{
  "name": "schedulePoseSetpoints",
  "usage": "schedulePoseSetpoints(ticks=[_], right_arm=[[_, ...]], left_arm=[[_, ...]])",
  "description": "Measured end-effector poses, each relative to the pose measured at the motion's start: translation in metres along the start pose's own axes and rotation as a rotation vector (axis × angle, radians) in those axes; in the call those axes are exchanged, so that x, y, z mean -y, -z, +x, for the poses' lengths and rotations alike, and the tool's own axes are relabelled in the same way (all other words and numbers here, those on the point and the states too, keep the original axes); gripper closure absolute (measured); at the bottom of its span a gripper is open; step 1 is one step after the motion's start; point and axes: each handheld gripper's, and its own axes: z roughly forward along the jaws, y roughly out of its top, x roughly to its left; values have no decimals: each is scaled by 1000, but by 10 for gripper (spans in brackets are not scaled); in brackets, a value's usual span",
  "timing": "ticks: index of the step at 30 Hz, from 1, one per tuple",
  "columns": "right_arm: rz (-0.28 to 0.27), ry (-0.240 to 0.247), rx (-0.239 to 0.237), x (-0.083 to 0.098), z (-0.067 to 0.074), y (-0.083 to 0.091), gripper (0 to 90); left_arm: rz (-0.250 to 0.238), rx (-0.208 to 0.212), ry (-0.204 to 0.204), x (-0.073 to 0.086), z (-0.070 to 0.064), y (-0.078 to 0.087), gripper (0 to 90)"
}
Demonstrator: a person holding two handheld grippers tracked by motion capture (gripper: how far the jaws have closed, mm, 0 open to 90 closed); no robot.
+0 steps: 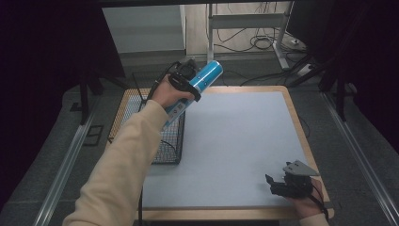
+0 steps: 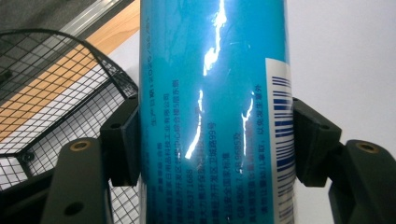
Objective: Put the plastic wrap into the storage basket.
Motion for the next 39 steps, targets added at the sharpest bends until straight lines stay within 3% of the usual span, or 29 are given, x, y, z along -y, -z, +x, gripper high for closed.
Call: schedulePoseSetpoints(ticks=[23,39], right_arm=[[-7,1,1,-1,1,1,116],[-10,1,7,-1,1,1,116]], left_arm=[[31,-47,71,21,39,-22,312],[74,-71,99,35,56,-43,312]])
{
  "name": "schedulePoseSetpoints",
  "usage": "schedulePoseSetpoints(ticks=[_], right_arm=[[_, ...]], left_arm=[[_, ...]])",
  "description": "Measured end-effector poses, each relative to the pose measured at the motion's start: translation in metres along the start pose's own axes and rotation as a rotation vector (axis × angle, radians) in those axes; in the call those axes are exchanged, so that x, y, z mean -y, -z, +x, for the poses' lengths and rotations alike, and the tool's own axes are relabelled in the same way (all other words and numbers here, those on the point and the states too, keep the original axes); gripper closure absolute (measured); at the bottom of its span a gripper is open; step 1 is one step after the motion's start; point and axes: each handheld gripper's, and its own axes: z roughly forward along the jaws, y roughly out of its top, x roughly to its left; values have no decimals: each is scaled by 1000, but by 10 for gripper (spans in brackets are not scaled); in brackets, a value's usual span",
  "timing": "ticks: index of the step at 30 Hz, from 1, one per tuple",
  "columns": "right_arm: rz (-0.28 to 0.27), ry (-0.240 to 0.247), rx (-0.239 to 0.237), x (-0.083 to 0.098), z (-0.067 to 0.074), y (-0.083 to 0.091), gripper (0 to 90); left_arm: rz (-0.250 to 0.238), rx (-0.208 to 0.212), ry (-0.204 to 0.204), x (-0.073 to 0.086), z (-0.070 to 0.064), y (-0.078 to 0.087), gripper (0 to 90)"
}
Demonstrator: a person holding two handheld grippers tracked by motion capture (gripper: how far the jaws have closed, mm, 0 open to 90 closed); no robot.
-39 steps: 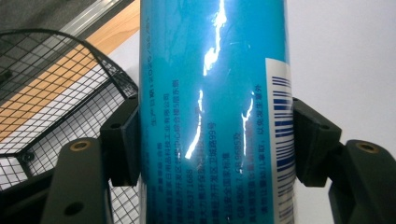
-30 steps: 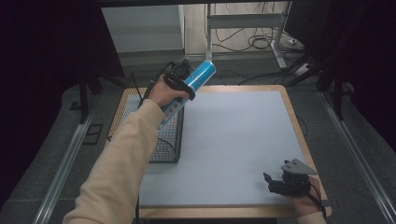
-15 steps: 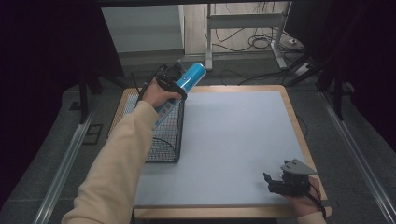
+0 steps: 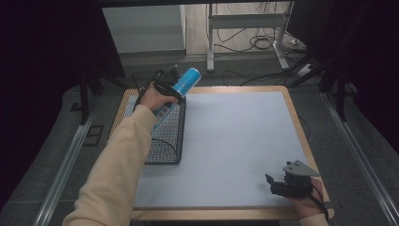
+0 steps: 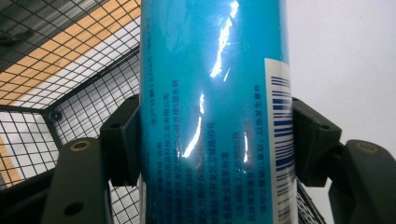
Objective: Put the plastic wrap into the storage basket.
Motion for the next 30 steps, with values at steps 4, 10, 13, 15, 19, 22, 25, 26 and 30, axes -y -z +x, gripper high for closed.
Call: schedulePoseSetpoints(ticks=[4,10,13,15,19,22,25,26,30], right_arm=[[-1,-1,1,0,0,0,116],[-1,-4,3,0,0,0,116],[0,-4,3,0,0,0,116],[0,-1,3,0,0,0,116],[-1,-2,4,0,0,0,116],[0,0,4,0,0,0,116],[2,1,5,0,0,0,116],[1,-1,3,0,1,0,116],[4,0,6,0,0,0,117]], left_arm=[[6,-7,6,1,2,-7,312],[22,-19,10,2,5,-15,312],[31,-30,12,2,7,-17,312],[33,-38,5,2,6,-19,312],[35,-44,1,2,7,-22,311],[41,-54,2,4,7,-25,312],[55,-63,-1,5,7,-30,312],[61,-67,-3,5,8,-31,311],[70,-65,0,7,10,-38,312]])
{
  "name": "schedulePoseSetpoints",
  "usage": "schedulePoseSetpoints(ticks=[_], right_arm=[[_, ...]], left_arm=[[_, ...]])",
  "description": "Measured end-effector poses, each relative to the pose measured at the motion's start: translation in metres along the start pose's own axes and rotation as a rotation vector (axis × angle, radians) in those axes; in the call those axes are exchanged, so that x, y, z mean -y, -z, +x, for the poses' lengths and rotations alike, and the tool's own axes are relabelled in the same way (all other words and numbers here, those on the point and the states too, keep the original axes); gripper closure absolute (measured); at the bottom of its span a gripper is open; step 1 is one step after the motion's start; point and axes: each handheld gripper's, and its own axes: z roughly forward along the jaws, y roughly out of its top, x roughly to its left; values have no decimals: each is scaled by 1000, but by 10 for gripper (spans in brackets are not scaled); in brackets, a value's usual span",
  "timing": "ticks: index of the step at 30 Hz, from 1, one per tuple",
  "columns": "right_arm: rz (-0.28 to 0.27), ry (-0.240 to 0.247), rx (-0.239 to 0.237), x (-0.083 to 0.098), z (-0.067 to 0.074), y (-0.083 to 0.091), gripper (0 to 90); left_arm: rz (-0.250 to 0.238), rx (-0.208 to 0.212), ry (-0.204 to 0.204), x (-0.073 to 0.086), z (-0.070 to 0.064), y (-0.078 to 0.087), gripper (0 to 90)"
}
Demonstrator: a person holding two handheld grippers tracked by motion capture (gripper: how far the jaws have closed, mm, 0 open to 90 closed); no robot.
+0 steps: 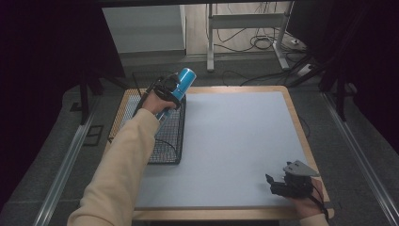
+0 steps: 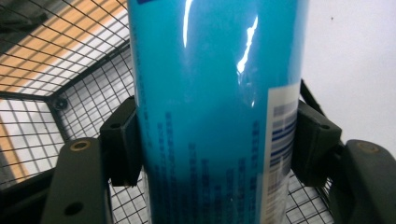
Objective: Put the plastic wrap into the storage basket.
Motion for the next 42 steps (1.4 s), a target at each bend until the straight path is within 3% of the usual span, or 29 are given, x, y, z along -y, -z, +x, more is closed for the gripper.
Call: schedulePoseSetpoints(ticks=[15,23,30,34,36,38,42], right_arm=[[6,3,2,0,0,0,119],[8,4,0,0,0,0,119],[9,3,-1,1,0,-1,119],[1,5,0,-1,1,0,119],[-3,2,-1,-1,2,1,119],[-6,3,-4,-1,2,2,119],[-10,-6,-10,-1,1,2,119]], left_arm=[[23,-44,-1,2,1,-10,300],[-27,-19,15,2,3,-2,250],[-69,58,60,10,1,16,151],[-104,76,52,17,-4,27,133],[-120,64,44,21,-8,32,132],[-137,54,20,26,-14,38,131],[-178,78,-13,33,-25,49,132]])
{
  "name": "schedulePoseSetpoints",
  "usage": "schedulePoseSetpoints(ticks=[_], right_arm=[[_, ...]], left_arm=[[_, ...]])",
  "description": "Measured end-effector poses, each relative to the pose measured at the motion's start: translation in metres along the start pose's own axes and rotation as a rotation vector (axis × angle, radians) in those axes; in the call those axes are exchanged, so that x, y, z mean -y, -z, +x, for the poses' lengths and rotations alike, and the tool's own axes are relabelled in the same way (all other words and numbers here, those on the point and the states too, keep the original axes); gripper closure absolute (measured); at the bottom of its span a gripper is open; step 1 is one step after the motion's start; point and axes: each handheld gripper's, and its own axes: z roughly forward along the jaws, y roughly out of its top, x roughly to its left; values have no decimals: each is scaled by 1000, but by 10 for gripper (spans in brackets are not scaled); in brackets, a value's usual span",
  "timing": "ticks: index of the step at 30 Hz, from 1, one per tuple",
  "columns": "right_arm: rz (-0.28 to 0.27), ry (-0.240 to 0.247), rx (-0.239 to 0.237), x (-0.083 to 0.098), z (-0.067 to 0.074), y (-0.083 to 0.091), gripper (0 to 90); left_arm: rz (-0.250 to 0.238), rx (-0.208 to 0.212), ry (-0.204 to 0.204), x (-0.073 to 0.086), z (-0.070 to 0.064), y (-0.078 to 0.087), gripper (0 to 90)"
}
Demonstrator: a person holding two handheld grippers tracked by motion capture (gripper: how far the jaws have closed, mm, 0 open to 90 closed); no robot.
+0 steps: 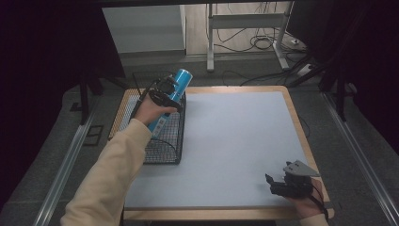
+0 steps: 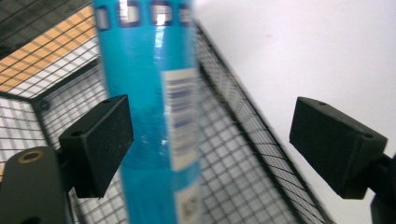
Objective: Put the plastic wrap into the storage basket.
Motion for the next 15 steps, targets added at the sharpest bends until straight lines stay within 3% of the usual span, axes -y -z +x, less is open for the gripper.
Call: schedulePoseSetpoints(ticks=[8,15], right_arm=[[-12,1,-11,-2,-1,-1,119],[-10,13,-19,-3,0,-3,119]], left_arm=[[-69,61,-67,5,-27,21,134],[-111,125,-89,18,-51,35,138]])
